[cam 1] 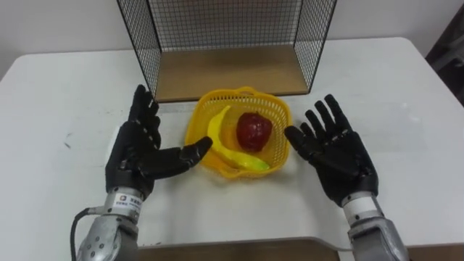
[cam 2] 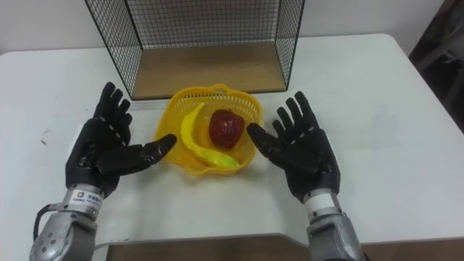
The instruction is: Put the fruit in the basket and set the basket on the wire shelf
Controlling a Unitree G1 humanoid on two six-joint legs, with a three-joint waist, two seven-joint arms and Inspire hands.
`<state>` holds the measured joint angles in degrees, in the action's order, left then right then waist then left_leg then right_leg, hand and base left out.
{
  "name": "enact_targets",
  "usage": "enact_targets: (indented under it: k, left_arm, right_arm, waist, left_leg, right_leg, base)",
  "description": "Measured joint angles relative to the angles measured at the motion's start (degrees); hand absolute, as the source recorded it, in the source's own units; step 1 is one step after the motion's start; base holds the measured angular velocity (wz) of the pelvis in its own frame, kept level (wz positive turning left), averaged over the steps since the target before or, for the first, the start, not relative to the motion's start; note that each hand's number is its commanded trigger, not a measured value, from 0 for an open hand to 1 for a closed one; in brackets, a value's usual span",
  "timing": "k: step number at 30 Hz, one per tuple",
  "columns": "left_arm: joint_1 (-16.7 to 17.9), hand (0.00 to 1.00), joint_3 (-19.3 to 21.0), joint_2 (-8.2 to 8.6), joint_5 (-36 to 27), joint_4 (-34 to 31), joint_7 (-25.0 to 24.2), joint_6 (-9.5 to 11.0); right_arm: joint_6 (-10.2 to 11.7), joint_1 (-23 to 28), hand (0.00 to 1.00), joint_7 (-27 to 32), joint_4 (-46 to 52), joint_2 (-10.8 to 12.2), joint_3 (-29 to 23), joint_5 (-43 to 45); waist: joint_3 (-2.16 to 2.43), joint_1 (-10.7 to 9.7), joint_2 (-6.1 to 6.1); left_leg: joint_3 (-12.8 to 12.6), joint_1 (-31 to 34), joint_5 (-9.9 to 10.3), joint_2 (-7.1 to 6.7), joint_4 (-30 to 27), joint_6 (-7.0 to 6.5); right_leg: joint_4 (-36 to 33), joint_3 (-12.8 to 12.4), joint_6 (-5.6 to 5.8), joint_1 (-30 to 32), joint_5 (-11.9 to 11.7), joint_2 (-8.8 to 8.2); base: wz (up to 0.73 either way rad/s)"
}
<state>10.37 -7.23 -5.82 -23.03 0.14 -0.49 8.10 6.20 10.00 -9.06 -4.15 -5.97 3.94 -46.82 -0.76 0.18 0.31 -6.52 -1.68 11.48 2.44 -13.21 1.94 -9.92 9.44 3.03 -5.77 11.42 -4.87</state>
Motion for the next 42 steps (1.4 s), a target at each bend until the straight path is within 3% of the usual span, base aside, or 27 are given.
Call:
enact_targets:
  k: [11, 17, 25, 34, 42]
  left_arm:
    - [0.0, 0.0, -0.9, 0.03, 0.0, 0.3, -0.4, -1.6]
    - [0.0, 0.0, -1.1, 0.14, -0.6, 0.3, -0.6, -1.6]
    - [0.4, 0.0, -4.8, 0.1, -1.2, 0.6, -1.7, -1.6]
    - [0.4, 0.0, -6.3, 0.25, -6.8, 1.6, -2.7, -1.5]
    - [0.4, 0.0, -6.9, 0.67, -6.7, 1.9, -2.7, -1.0]
  right_arm:
    - [0.0, 0.0, 0.0, -1.6, 0.0, -0.3, 1.4, 2.1]
    - [0.0, 0.0, 0.0, -1.6, 0.0, 0.0, 1.9, 2.9]
    - [0.0, 0.0, 0.0, -1.6, 0.0, 0.3, 3.7, 6.7]
    - [0.1, 0.0, 0.0, -1.6, 0.0, 1.0, 4.3, 9.0]
    - [1.5, -2.6, 0.0, -1.6, -3.0, 1.1, 5.1, 9.5]
  waist:
    - [-0.12, -0.2, -0.33]
    - [-0.14, -0.1, -0.89]
    - [-0.06, -0.1, -1.35]
    - [-0.22, -0.2, -1.55]
    - [-0.32, -0.5, -1.61]
  left_leg:
    - [-0.4, 0.1, 0.0, 0.05, 0.0, 0.0]
    - [-1.0, 0.2, 0.0, 0.11, 0.0, -0.01]
    - [-1.1, 0.0, 0.0, 0.12, 0.0, -0.02]
    - [-1.0, 0.0, 0.0, 0.18, -0.1, -0.03]
    - [-1.0, 0.4, 0.0, 0.2, -0.3, -0.03]
  right_leg:
    - [-0.1, -0.4, 0.0, 0.2, 0.0, 0.0]
    - [-0.7, -1.0, 0.01, 0.6, 0.0, 0.0]
    - [-0.9, -1.0, 0.02, 0.6, 0.0, 0.0]
    - [-0.8, -0.8, 0.02, 0.3, 0.0, 0.0]
    - [-0.9, -0.9, 0.01, 0.8, 0.0, 0.0]
  base:
    - [-0.01]
    - [-0.04]
    - [0.0]
    - [0.0]
    - [0.0]
